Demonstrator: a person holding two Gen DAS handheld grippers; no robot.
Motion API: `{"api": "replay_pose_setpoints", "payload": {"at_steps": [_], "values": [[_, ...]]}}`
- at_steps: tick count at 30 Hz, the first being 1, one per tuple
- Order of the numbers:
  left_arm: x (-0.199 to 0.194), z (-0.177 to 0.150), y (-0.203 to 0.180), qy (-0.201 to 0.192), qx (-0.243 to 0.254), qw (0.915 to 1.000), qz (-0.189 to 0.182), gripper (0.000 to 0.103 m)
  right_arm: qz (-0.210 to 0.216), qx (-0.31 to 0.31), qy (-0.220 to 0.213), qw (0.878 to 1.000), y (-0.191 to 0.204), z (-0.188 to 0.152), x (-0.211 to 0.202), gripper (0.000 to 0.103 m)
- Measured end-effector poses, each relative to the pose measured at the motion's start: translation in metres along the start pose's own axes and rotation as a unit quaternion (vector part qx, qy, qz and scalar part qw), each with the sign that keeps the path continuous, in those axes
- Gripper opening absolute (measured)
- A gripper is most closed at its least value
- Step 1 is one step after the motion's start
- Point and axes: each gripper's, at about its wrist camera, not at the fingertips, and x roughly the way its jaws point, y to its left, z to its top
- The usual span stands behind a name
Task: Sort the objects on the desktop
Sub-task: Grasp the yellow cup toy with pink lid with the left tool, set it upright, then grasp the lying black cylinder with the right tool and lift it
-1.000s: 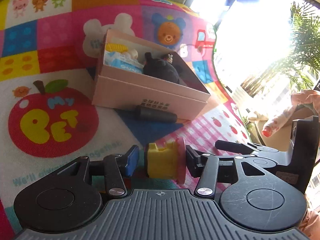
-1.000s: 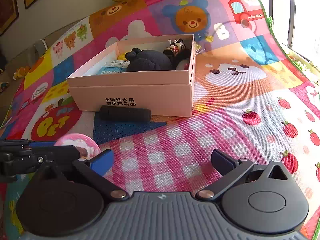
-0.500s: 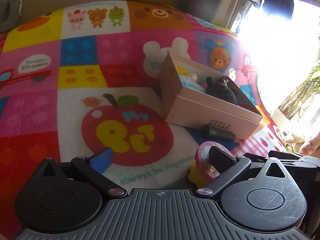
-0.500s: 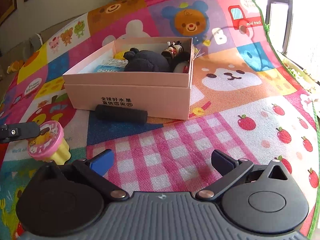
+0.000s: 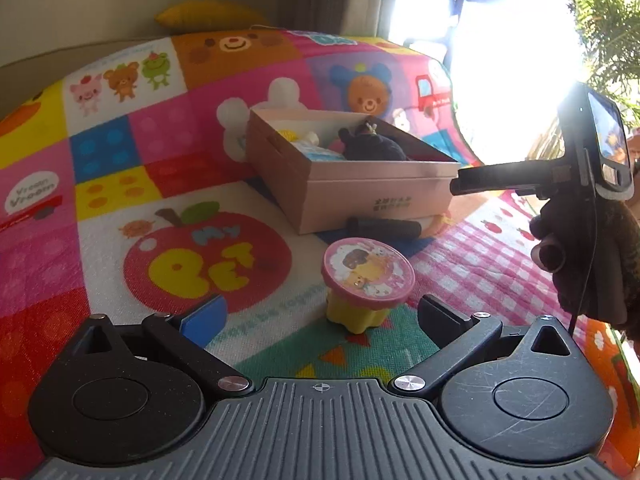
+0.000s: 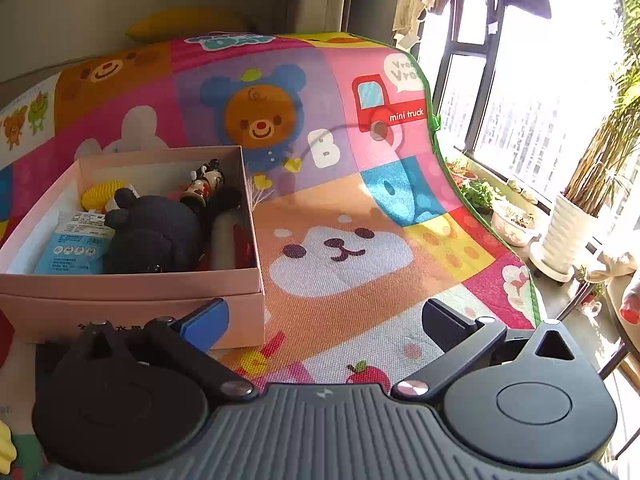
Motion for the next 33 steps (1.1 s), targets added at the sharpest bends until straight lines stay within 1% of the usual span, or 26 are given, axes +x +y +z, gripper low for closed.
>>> {"api": "replay_pose_setpoints", "payload": {"at_steps": [2, 3, 6, 8, 11, 13, 18, 21, 23, 24, 25, 27, 30, 33], "values": [[0.005, -0.001, -0.007, 0.007, 0.018, 0.9997, 0.012, 0.103, 0.028, 0.007, 0.010, 1.000, -0.001, -0.006, -0.007, 0.103], [0.007, 0.000, -0.009, 0.010, 0.022, 0.9995, 0.018, 0.103, 0.053, 0.010, 0.016, 0.998, 0.001, -0.010, -0.013, 0.103], [0.011, 0.001, -0.009, 0.017, 0.018, 0.9990, 0.038, 0.103, 0.125, 0.011, 0.038, 0.991, 0.010, -0.022, -0.025, 0.103], [0.014, 0.001, -0.008, 0.029, 0.014, 0.9983, 0.048, 0.103, 0.157, 0.009, 0.053, 0.986, 0.023, -0.026, -0.027, 0.103], [0.016, 0.000, -0.006, 0.036, 0.009, 0.9980, 0.051, 0.103, 0.183, 0.024, 0.082, 0.979, 0.040, -0.028, -0.020, 0.102], [0.017, 0.000, -0.006, 0.043, 0.006, 0.9977, 0.053, 0.103, 0.198, 0.034, 0.100, 0.975, 0.049, -0.026, -0.012, 0.100], [0.019, -0.001, -0.006, 0.048, 0.005, 0.9973, 0.055, 0.103, 0.200, 0.049, 0.115, 0.972, 0.064, -0.019, -0.003, 0.100], [0.018, -0.001, -0.005, 0.046, 0.004, 0.9975, 0.054, 0.103, 0.199, 0.042, 0.121, 0.972, 0.075, -0.014, 0.001, 0.099], [0.018, -0.001, -0.005, 0.045, 0.002, 0.9976, 0.052, 0.103, 0.194, 0.030, 0.120, 0.973, 0.084, -0.012, 0.002, 0.094], [0.018, -0.001, -0.004, 0.045, 0.002, 0.9977, 0.051, 0.103, 0.187, 0.020, 0.122, 0.974, 0.089, -0.011, 0.003, 0.090], [0.018, -0.002, -0.004, 0.045, 0.001, 0.9977, 0.050, 0.103, 0.174, 0.012, 0.120, 0.977, 0.093, -0.010, 0.003, 0.082], [0.017, -0.002, -0.004, 0.045, 0.002, 0.9978, 0.048, 0.103, 0.164, -0.002, 0.115, 0.980, 0.095, -0.010, 0.001, 0.076], [0.017, -0.002, -0.004, 0.046, 0.003, 0.9978, 0.048, 0.103, 0.173, -0.002, 0.119, 0.978, 0.085, -0.012, -0.003, 0.076], [0.018, -0.003, -0.007, 0.051, 0.012, 0.9973, 0.052, 0.103, 0.168, -0.014, 0.114, 0.979, 0.068, -0.023, -0.014, 0.076]]}}
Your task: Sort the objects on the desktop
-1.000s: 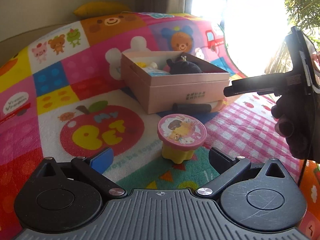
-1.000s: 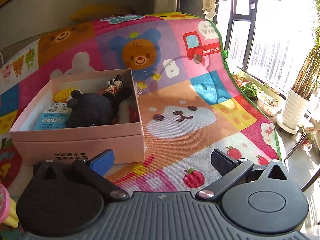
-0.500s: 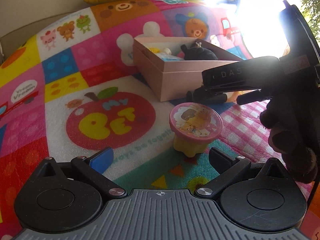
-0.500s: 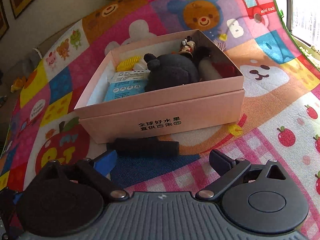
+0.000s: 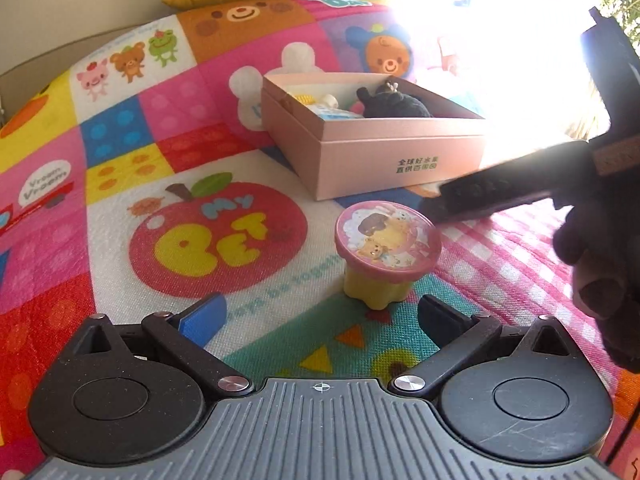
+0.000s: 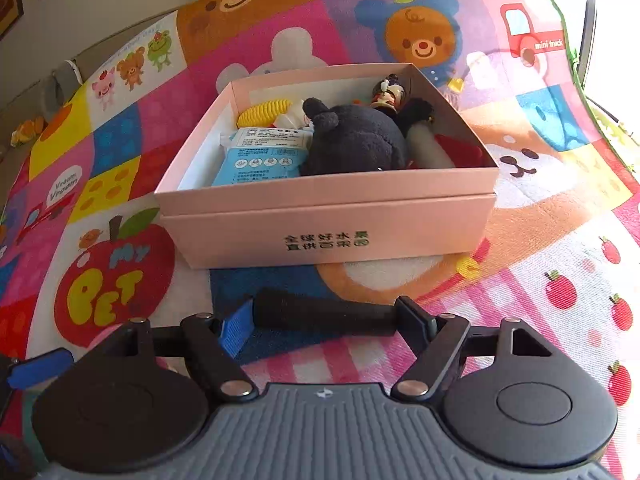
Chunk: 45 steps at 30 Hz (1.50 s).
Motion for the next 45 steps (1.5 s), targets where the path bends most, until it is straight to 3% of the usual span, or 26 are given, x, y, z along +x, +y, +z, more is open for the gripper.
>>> {"api": "replay_pose_setpoints", "payload": {"at_steps": [8, 13, 19, 25, 29, 32, 34, 36, 42, 45], "values": [[0.004, 0.001, -0.008, 0.014, 0.021, 0.9995, 0.020, 0.103, -0.020, -0.053, -0.029, 0.998, -0.028, -0.062, -0.057, 0.076], [0.005, 0.003, -0.012, 0.024, 0.015, 0.9991, 0.033, 0.103, -0.017, -0.050, -0.041, 0.998, -0.035, -0.084, -0.070, 0.076], [0.005, 0.006, -0.014, 0.038, 0.006, 0.9982, 0.046, 0.103, -0.017, -0.026, -0.048, 0.998, -0.041, -0.085, -0.068, 0.095], [0.005, 0.010, -0.016, 0.058, -0.012, 0.9967, 0.055, 0.103, -0.019, -0.011, -0.059, 0.998, -0.045, -0.086, -0.070, 0.103], [-0.009, 0.008, -0.017, 0.015, -0.019, 0.9987, 0.044, 0.103, -0.016, -0.003, -0.073, 0.997, -0.048, -0.087, -0.074, 0.103], [-0.019, 0.010, -0.033, -0.043, 0.014, 0.9973, 0.057, 0.102, -0.008, 0.004, -0.081, 0.997, -0.050, -0.088, -0.077, 0.103], [-0.019, 0.016, -0.043, -0.059, 0.035, 0.9960, 0.057, 0.097, -0.001, 0.006, -0.085, 0.996, -0.052, -0.088, -0.078, 0.103], [-0.016, 0.020, -0.048, -0.060, 0.045, 0.9954, 0.059, 0.084, 0.003, 0.008, -0.090, 0.996, -0.053, -0.088, -0.080, 0.103], [-0.003, 0.025, -0.047, -0.055, 0.032, 0.9964, 0.056, 0.082, 0.006, 0.008, -0.097, 0.995, -0.053, -0.089, -0.082, 0.103], [0.000, 0.022, -0.048, -0.050, 0.041, 0.9969, 0.046, 0.074, 0.008, 0.004, -0.103, 0.995, -0.053, -0.090, -0.086, 0.103]]}}
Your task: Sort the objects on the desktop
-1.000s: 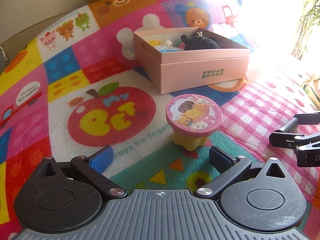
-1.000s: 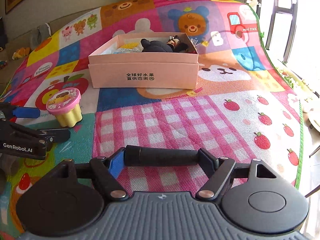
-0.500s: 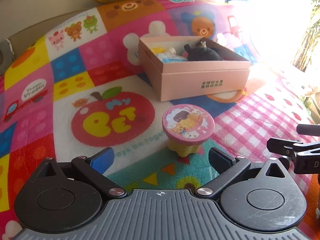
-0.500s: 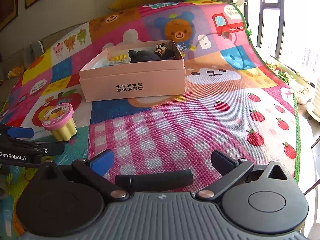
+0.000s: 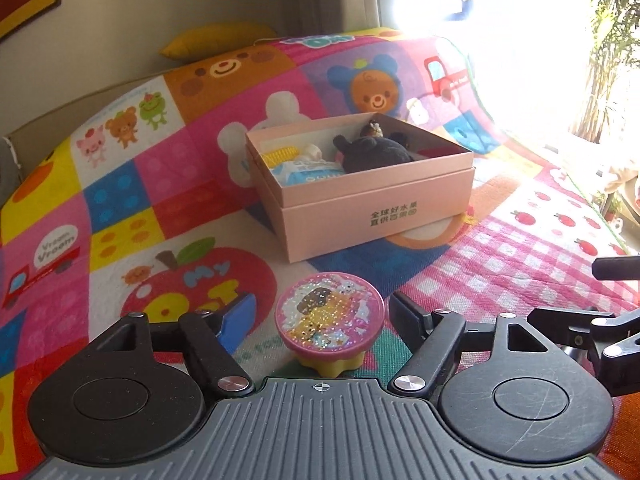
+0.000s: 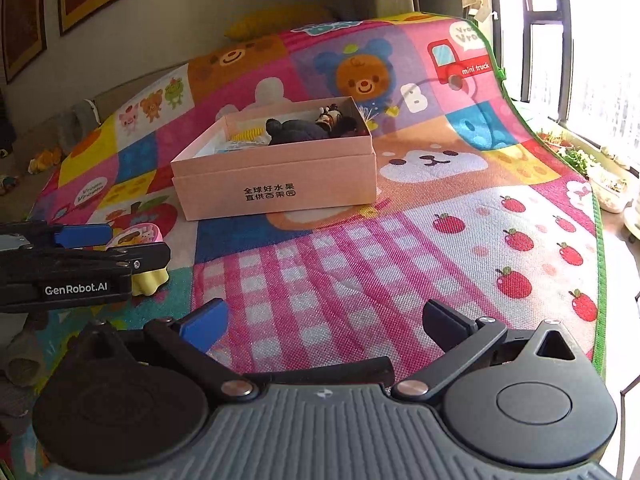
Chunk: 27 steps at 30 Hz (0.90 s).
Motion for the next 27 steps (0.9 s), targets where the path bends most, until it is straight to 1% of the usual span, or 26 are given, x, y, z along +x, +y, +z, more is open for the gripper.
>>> {"api": "replay_pose_setpoints", "payload": {"at_steps": [1, 2, 3, 5, 8, 11, 14, 17, 20, 21, 22, 23, 25, 26, 27], "values": [[0.000, -0.001, -0.001, 0.002, 0.005, 1.0000, -0.003, 0.066, 0.001, -0.005, -0.008, 1.000, 0.001, -0.001, -0.005, 0.103], [0.000, -0.002, -0.002, 0.002, 0.008, 1.0000, -0.005, 0.063, 0.007, -0.016, -0.013, 1.000, 0.001, -0.002, -0.010, 0.103], [0.000, -0.003, -0.002, 0.001, 0.010, 0.9999, -0.006, 0.062, 0.014, -0.030, -0.013, 0.999, 0.003, -0.003, -0.015, 0.103], [-0.001, -0.005, -0.001, -0.001, 0.007, 0.9999, -0.009, 0.062, 0.024, -0.069, 0.002, 0.997, 0.007, -0.008, -0.024, 0.103], [-0.002, -0.006, 0.000, -0.003, 0.002, 0.9999, -0.011, 0.061, 0.023, -0.098, 0.024, 0.995, 0.011, -0.020, -0.030, 0.103], [-0.003, -0.007, 0.000, -0.004, 0.002, 0.9999, -0.013, 0.061, 0.019, -0.100, 0.039, 0.994, 0.013, -0.027, -0.027, 0.103], [-0.004, -0.008, 0.000, -0.004, 0.000, 0.9999, -0.014, 0.062, 0.014, -0.084, 0.049, 0.995, 0.009, -0.022, -0.021, 0.103], [-0.003, -0.010, 0.001, 0.002, -0.006, 0.9998, -0.017, 0.062, 0.006, -0.083, 0.062, 0.995, 0.007, -0.016, -0.012, 0.103], [-0.001, -0.011, 0.002, 0.007, -0.009, 0.9998, -0.017, 0.062, 0.016, -0.079, 0.076, 0.994, 0.006, -0.015, -0.006, 0.102], [0.000, -0.011, 0.002, 0.008, -0.009, 0.9998, -0.017, 0.062, 0.016, -0.080, 0.077, 0.994, 0.006, -0.015, -0.006, 0.100], [-0.001, -0.011, 0.002, 0.008, -0.009, 0.9998, -0.017, 0.062, 0.017, -0.081, 0.077, 0.994, 0.007, -0.015, -0.006, 0.094], [-0.001, -0.011, 0.002, 0.008, -0.008, 0.9998, -0.017, 0.062, 0.020, -0.082, 0.076, 0.994, 0.008, -0.014, -0.006, 0.092], [0.000, -0.011, 0.001, 0.007, -0.005, 0.9998, -0.016, 0.062, 0.023, -0.083, 0.073, 0.994, 0.010, -0.013, -0.007, 0.079], [0.000, -0.011, 0.001, 0.007, -0.004, 0.9998, -0.016, 0.062, 0.024, -0.083, 0.073, 0.994, 0.011, -0.012, -0.008, 0.076], [-0.001, -0.011, 0.000, 0.006, -0.002, 0.9999, -0.016, 0.061, 0.024, -0.083, 0.073, 0.994, 0.012, -0.010, -0.008, 0.075]]}}
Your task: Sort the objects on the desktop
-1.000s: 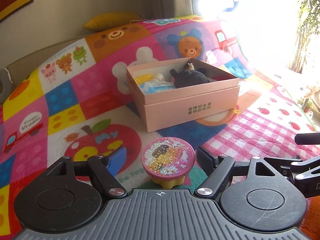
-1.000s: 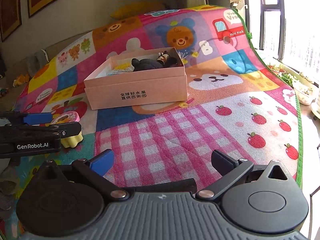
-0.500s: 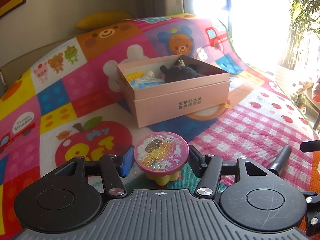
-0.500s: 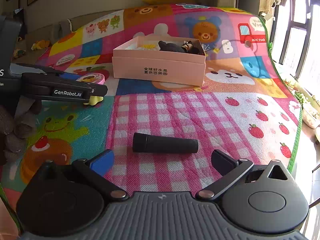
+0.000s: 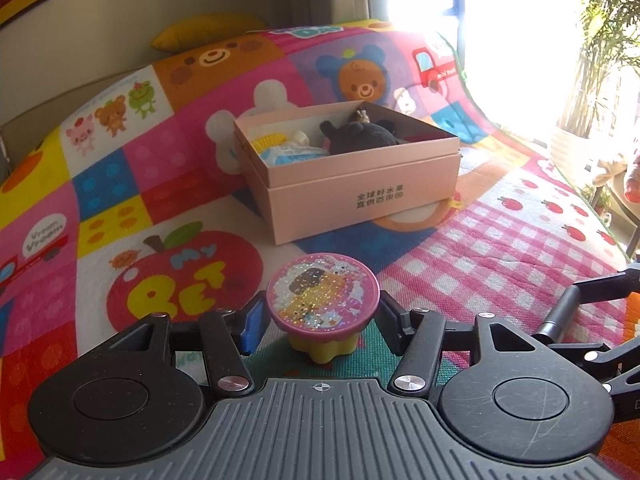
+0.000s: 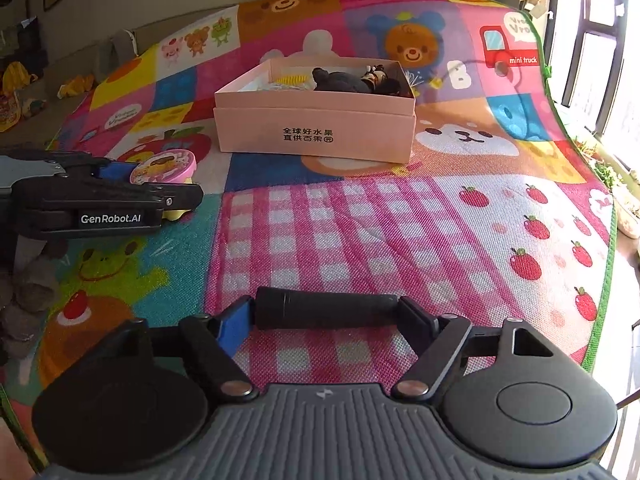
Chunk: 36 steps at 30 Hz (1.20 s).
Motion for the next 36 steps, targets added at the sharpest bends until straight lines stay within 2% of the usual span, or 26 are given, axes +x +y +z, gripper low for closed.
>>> {"api": "replay_pose_setpoints", "payload": {"at_steps": [8, 10, 12, 16, 18, 21, 23, 24, 26, 27, 28, 29, 32, 36], "values": [[-0.017, 0.003, -0.003, -0.011, 0.017, 0.9995, -0.026, 0.061, -0.005, -0.013, -0.003, 1.000, -0.001, 0.007, -0.011, 0.075], [-0.027, 0.010, -0.004, -0.026, 0.027, 0.9985, -0.038, 0.061, -0.003, -0.020, -0.007, 1.000, -0.004, 0.012, -0.020, 0.075], [-0.034, 0.028, -0.005, -0.057, 0.047, 0.9965, -0.037, 0.061, -0.006, -0.026, -0.023, 0.999, -0.009, 0.024, -0.033, 0.075], [-0.025, 0.079, 0.002, -0.124, 0.067, 0.9898, -0.022, 0.061, -0.019, -0.022, -0.080, 0.996, -0.025, 0.074, -0.059, 0.075], [-0.009, 0.104, 0.006, -0.147, 0.067, 0.9867, -0.015, 0.061, -0.017, -0.013, -0.110, 0.994, -0.035, 0.113, -0.064, 0.075], [0.026, 0.139, 0.014, -0.168, 0.061, 0.9838, -0.006, 0.062, -0.002, 0.005, -0.132, 0.991, -0.044, 0.176, -0.053, 0.075], [0.049, 0.155, 0.023, -0.168, 0.042, 0.9849, -0.003, 0.067, 0.005, 0.020, -0.137, 0.990, -0.046, 0.220, -0.032, 0.075], [0.059, 0.161, 0.030, -0.161, 0.032, 0.9864, -0.006, 0.076, 0.008, 0.025, -0.140, 0.990, -0.046, 0.238, -0.019, 0.075], [0.064, 0.160, 0.044, -0.155, 0.009, 0.9879, -0.005, 0.083, 0.011, 0.030, -0.140, 0.990, -0.046, 0.271, 0.015, 0.084], [0.061, 0.155, 0.052, -0.153, 0.000, 0.9882, -0.009, 0.090, 0.003, 0.037, -0.134, 0.990, -0.047, 0.281, 0.030, 0.093], [0.058, 0.148, 0.057, -0.153, -0.005, 0.9882, -0.012, 0.098, -0.007, 0.051, -0.126, 0.991, -0.049, 0.287, 0.046, 0.093], [0.053, 0.137, 0.063, -0.149, -0.010, 0.9887, -0.014, 0.098, -0.006, 0.058, -0.116, 0.992, -0.051, 0.289, 0.057, 0.093], [0.047, 0.108, 0.070, -0.114, -0.012, 0.9928, -0.032, 0.098, 0.002, 0.062, -0.107, 0.992, -0.058, 0.276, 0.074, 0.095], [0.049, 0.072, 0.067, -0.064, -0.024, 0.9944, -0.081, 0.099, 0.003, 0.089, -0.076, 0.993, -0.073, 0.245, 0.089, 0.096]]}}
